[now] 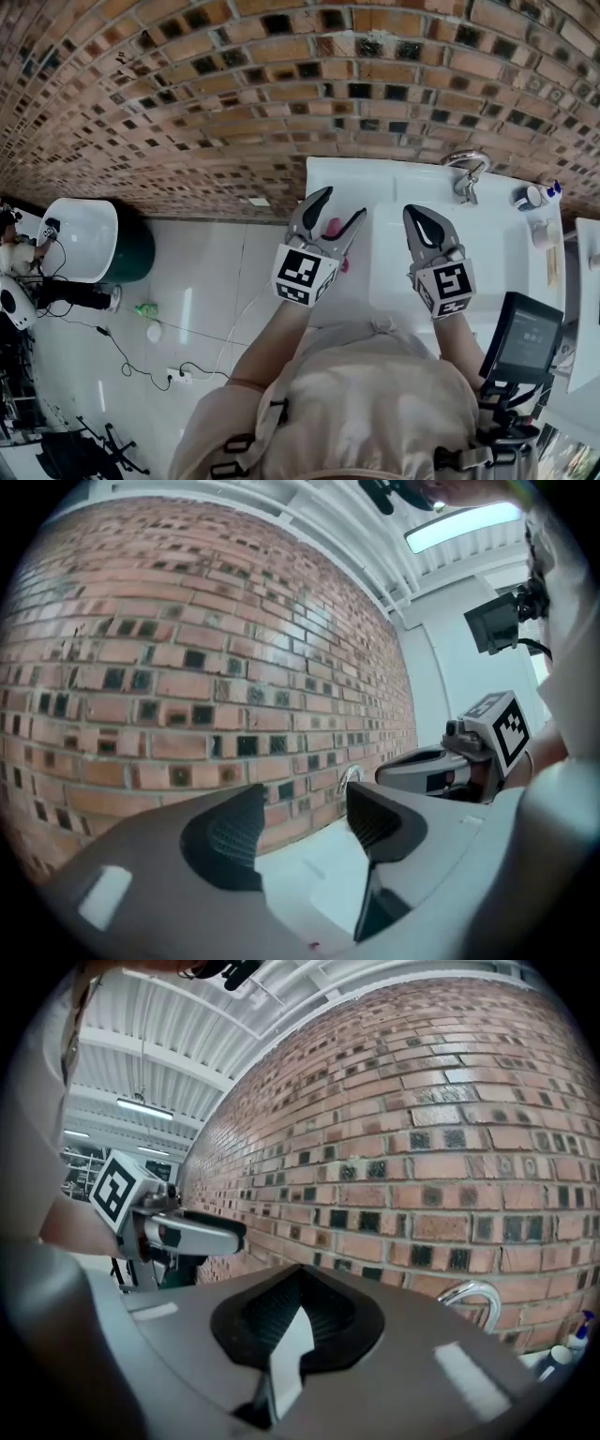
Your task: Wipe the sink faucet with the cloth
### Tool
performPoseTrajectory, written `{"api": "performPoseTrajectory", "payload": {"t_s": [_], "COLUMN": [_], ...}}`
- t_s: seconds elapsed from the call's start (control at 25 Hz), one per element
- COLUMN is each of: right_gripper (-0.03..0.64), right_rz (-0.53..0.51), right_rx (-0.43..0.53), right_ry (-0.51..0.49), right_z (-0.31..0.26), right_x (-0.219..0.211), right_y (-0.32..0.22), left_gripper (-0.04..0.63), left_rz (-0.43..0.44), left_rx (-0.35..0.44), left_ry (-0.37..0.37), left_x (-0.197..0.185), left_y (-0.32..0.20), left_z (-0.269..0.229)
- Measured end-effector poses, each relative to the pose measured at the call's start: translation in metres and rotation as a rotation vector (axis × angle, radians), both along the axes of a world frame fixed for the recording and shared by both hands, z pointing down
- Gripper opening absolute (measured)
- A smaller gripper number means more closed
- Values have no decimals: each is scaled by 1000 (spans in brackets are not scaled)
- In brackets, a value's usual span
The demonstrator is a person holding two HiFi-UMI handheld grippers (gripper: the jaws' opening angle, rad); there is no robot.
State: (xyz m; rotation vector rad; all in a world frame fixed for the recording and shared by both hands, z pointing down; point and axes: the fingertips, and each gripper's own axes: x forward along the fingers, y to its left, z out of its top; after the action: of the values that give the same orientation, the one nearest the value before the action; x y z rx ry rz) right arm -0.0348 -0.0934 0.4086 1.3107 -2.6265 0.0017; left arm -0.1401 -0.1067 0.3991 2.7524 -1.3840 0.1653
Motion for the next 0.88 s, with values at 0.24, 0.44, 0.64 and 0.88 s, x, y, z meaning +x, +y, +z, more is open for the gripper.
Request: {"api": "performPoseTrajectory", "payload": {"t_s": [0.24,0.44,0.64,0.88], "right_gripper": [-8,-8,-8,-8], "right_rz": [2,-5,-19,-15], "right_rx": [31,49,48,16], "right_ry": [-13,-30,-14,-42], "right_z": [-11,-19,-15,-15], "right_x": [-1,-3,-4,0], "right_y": [1,1,4,4], "left_gripper": [3,3,3,3], "left_rz": [-29,-50,-18,17], "left_rx": [112,82,87,53], "left_ry": [0,17,-19,37], "left_x": [-1,-6,2,5], "left_y": [7,3,2,3], "left_z": [-22,-15,-11,-9]}}
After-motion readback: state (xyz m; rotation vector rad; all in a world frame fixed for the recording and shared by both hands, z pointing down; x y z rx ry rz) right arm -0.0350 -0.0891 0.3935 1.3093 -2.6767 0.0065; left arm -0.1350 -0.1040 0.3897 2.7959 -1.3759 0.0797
